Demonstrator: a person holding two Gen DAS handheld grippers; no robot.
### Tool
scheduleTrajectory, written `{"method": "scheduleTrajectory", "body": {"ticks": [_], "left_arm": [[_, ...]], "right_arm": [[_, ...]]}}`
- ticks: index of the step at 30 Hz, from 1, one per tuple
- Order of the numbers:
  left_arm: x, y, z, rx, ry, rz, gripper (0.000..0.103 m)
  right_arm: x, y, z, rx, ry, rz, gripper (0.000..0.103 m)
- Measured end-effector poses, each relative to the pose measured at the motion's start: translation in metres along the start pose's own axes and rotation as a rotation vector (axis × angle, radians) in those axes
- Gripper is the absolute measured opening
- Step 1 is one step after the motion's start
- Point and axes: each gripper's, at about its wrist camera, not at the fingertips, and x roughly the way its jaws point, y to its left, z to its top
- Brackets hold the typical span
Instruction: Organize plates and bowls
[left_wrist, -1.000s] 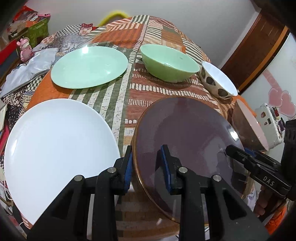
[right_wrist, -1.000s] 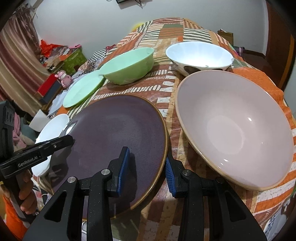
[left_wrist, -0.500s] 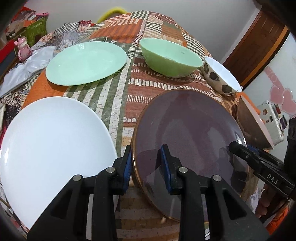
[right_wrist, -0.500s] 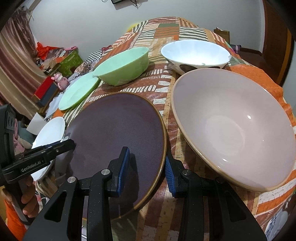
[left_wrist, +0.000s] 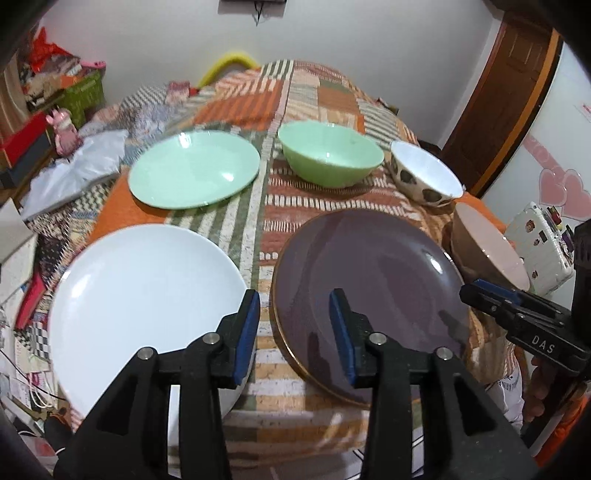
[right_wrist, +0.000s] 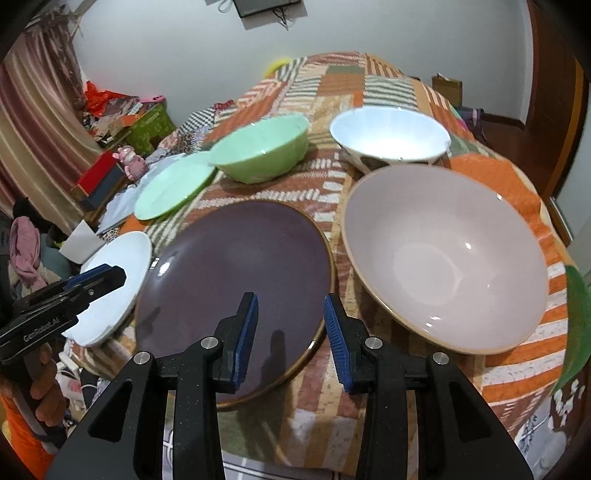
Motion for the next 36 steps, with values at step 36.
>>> {"method": "scheduleTrajectory", "body": {"ticks": [36], "left_arm": [[-0.055,0.149,-0.035,-0.227,-0.043,0.218,0.079]], "right_arm": [[0.067,0.140,0.032,-0.334,0.100,0.164,0.056]]}}
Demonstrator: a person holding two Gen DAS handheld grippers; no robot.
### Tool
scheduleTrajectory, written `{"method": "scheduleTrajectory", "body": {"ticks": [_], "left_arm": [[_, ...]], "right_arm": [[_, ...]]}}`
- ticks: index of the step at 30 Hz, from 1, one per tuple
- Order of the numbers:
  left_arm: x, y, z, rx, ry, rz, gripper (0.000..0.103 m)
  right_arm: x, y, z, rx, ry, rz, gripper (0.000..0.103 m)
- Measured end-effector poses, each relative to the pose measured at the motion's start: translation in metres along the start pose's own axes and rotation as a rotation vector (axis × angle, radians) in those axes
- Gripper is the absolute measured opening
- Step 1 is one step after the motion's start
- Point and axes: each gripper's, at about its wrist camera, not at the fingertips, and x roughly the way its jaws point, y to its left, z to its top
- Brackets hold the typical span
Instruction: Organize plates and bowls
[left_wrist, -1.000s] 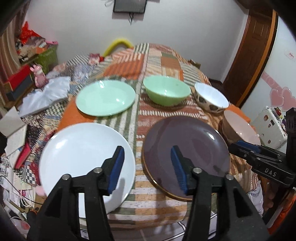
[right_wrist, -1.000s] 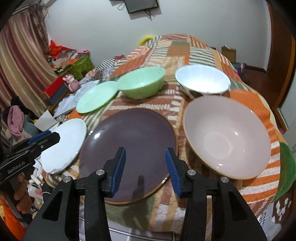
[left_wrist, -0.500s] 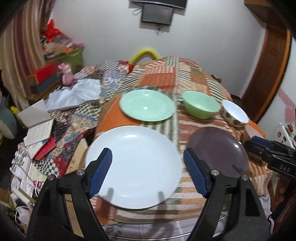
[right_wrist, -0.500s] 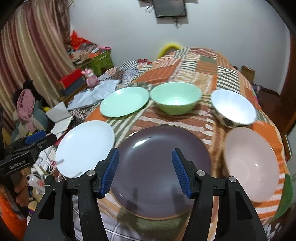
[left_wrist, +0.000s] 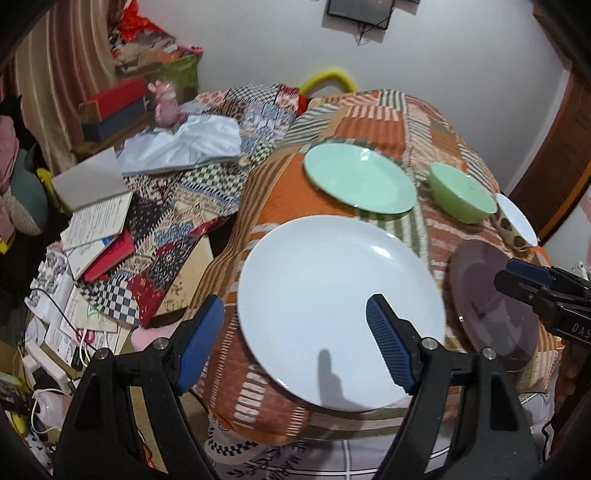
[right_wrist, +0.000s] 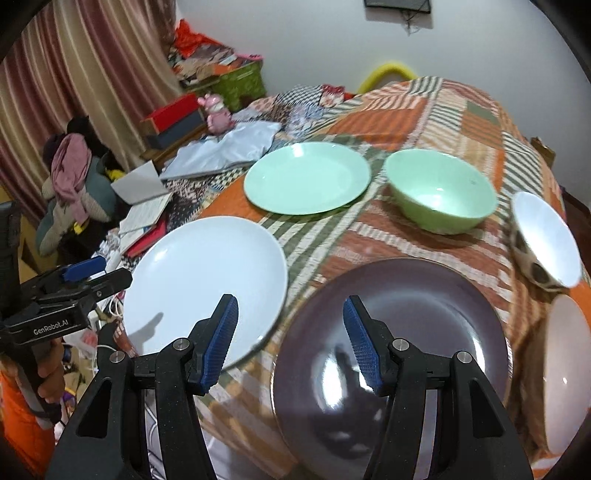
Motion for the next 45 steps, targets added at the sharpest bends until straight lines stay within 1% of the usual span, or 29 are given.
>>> {"method": "scheduleTrajectory", "body": {"ticks": [5,8,10,11,12,15,17,19,21,23,28,32,34,37,39,45], "left_arm": [[0.018,0.014,-0.002,-0.026,0.050,-0.005,0.079],[0.027,0.018,-0.003,-0.029,0.071,-0.016,0.078],[0.033,0.022,-0.005,-0.038,0.087,-0.028,0.070],[0.036,0.024,-0.005,-0.043,0.095,-0.033,0.067],[0.038,0.025,-0.005,-0.048,0.103,-0.038,0.061],[0.044,0.030,-0.006,-0.062,0.119,-0.054,0.050],[0.047,0.032,-0.007,-0.070,0.127,-0.063,0.045],[0.049,0.033,-0.008,-0.076,0.132,-0.077,0.034],[0.049,0.033,-0.008,-0.076,0.130,-0.080,0.031],[0.049,0.034,-0.008,-0.076,0.122,-0.081,0.030],[0.050,0.037,-0.006,-0.084,0.122,-0.099,0.029],[0.051,0.042,-0.002,-0.073,0.110,-0.061,0.029],[0.051,0.047,-0.001,-0.078,0.110,-0.059,0.029],[0.052,0.052,-0.004,-0.091,0.128,-0.083,0.029],[0.053,0.051,-0.007,-0.092,0.140,-0.085,0.029],[0.051,0.050,-0.012,-0.103,0.144,-0.107,0.029]], "right_arm": [[0.024,0.002,0.008,-0.015,0.056,0.031,0.056],[0.036,0.005,0.013,-0.031,0.083,0.034,0.055],[0.044,0.007,0.014,-0.046,0.098,0.029,0.055],[0.047,0.007,0.015,-0.052,0.105,0.027,0.051],[0.050,0.007,0.015,-0.058,0.118,0.028,0.046],[0.058,0.006,0.015,-0.063,0.143,0.031,0.037],[0.063,0.007,0.015,-0.063,0.158,0.031,0.034],[0.066,0.007,0.016,-0.061,0.168,0.027,0.032],[0.070,0.006,0.016,-0.058,0.185,0.034,0.027],[0.074,0.007,0.015,-0.055,0.204,0.044,0.025],[0.075,0.011,0.016,-0.052,0.201,0.022,0.025],[0.075,0.018,0.015,-0.050,0.201,0.042,0.025],[0.075,0.019,0.014,-0.052,0.199,0.043,0.025],[0.075,0.017,0.013,-0.045,0.199,0.048,0.025],[0.076,0.015,0.011,-0.035,0.217,0.063,0.025],[0.079,0.018,0.009,-0.045,0.219,0.065,0.026]]}}
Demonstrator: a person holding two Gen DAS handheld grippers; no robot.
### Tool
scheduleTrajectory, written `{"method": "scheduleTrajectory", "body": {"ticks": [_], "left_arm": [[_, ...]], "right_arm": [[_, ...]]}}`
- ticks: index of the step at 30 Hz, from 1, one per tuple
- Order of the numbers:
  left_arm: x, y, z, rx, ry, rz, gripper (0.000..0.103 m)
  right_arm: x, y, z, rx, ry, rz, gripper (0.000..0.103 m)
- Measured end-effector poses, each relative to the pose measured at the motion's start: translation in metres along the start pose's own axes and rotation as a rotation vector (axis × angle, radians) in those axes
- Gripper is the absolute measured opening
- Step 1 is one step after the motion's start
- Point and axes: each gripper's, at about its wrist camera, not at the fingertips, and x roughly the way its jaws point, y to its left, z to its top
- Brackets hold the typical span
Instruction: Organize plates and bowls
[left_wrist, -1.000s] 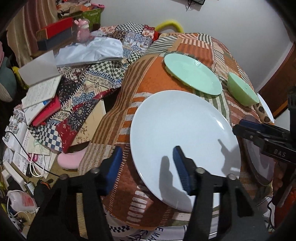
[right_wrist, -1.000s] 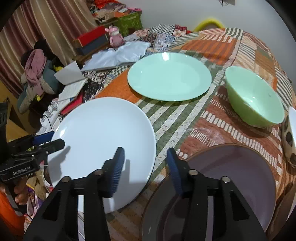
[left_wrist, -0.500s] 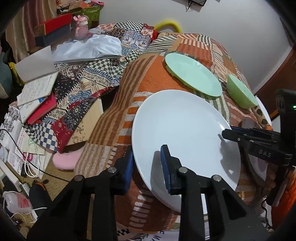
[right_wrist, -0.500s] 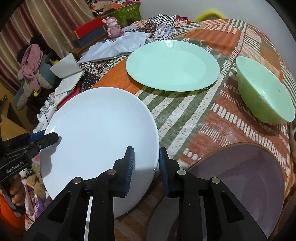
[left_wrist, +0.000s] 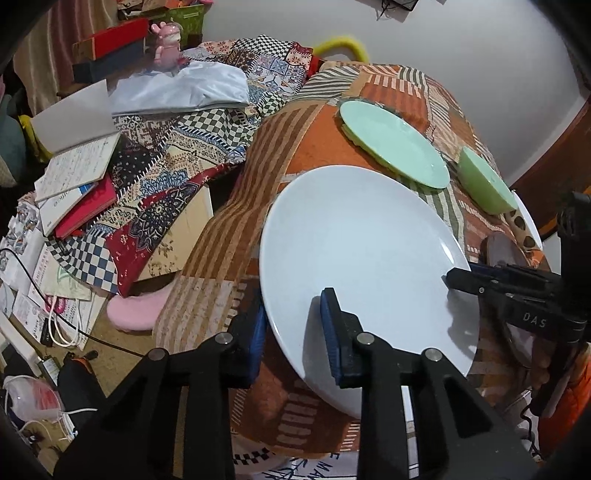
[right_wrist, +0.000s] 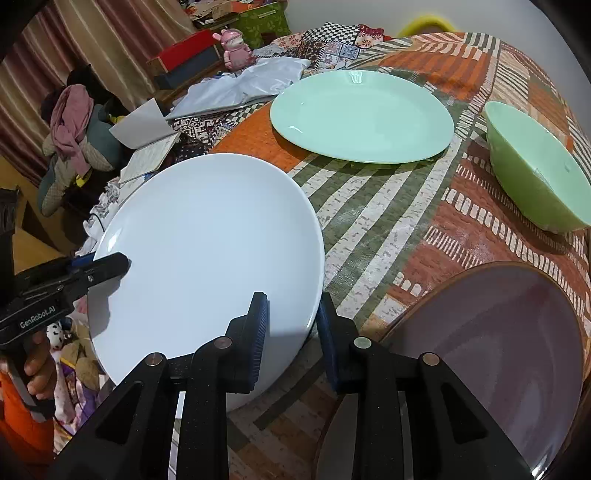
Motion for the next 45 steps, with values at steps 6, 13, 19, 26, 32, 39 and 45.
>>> {"method": "scheduleTrajectory", "body": {"ticks": [6,13,19,26,32,39,45], "left_arm": [[-0.001,-0.006,-0.002,0.034,-0.015,0.018,0.029],[-0.009,-0.011,-0.001,0.038,-0.039,0.029,0.029],[-0.016,-0.019,0.000,0.049,-0.055,0.020,0.029],[-0.026,-0.033,0.001,0.074,-0.080,0.014,0.029],[-0.035,-0.049,0.002,0.093,-0.102,0.005,0.030],[-0.046,-0.072,0.002,0.130,-0.127,-0.006,0.030],[-0.054,-0.093,0.000,0.160,-0.142,-0.020,0.030]], "right_arm": [[0.000,0.001,0.000,0.016,-0.016,-0.008,0.028],[-0.010,0.000,-0.003,0.024,-0.047,-0.006,0.027],[-0.021,-0.005,-0.007,0.034,-0.074,-0.003,0.027],[-0.039,-0.010,-0.012,0.041,-0.120,-0.014,0.027],[-0.056,-0.014,-0.017,0.045,-0.159,-0.029,0.027],[-0.076,-0.026,-0.026,0.064,-0.201,-0.041,0.027],[-0.094,-0.037,-0.037,0.080,-0.237,-0.054,0.027]]}}
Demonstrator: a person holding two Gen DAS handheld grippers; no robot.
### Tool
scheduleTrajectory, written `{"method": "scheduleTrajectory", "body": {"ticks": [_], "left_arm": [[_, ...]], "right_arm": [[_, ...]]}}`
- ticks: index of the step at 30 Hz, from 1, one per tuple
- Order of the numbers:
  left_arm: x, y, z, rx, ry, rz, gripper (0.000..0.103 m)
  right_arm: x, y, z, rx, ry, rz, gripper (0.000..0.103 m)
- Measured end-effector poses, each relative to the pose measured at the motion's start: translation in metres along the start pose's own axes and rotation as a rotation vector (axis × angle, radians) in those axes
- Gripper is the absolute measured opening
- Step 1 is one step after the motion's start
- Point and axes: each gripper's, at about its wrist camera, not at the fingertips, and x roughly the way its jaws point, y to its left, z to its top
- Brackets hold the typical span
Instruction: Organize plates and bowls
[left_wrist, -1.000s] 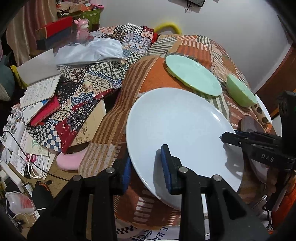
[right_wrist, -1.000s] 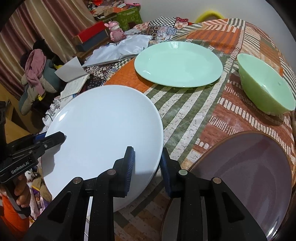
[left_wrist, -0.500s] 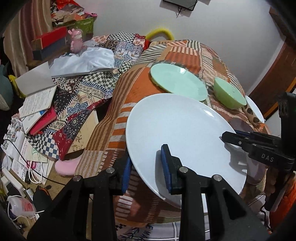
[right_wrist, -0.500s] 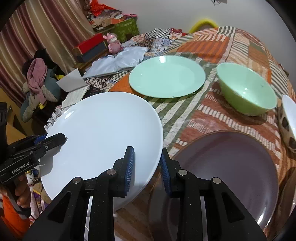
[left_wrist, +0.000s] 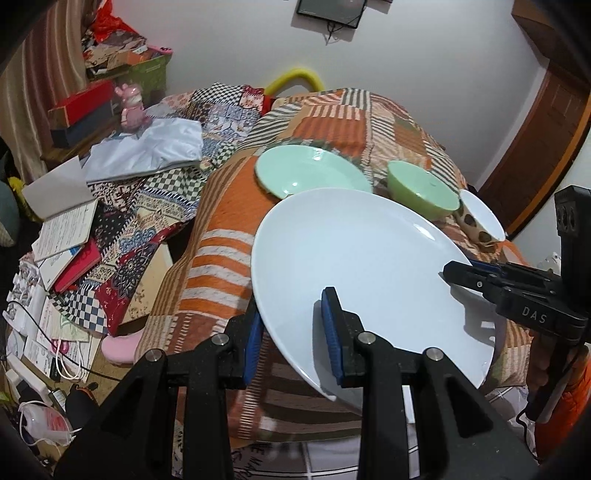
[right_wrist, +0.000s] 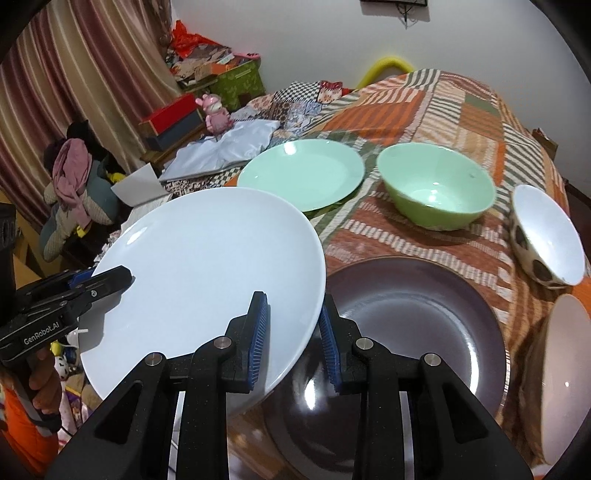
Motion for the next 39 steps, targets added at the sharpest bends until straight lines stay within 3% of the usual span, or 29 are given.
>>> {"method": "scheduleTrajectory", "body": {"ticks": [19,39], "left_arm": [[0.002,-0.075,0.003,0.088,-0.006,-0.057,0.030],[0.044,-0.114,-0.003,0.150,0.080,-0.135,0.031]], "right_arm": [[-0.047,-0.051,-0.025,0.078,-0.072,-0.054,0.027],[-0.057,-0.084,-0.059,0.181,-0.038,-0.121,0.027]]}}
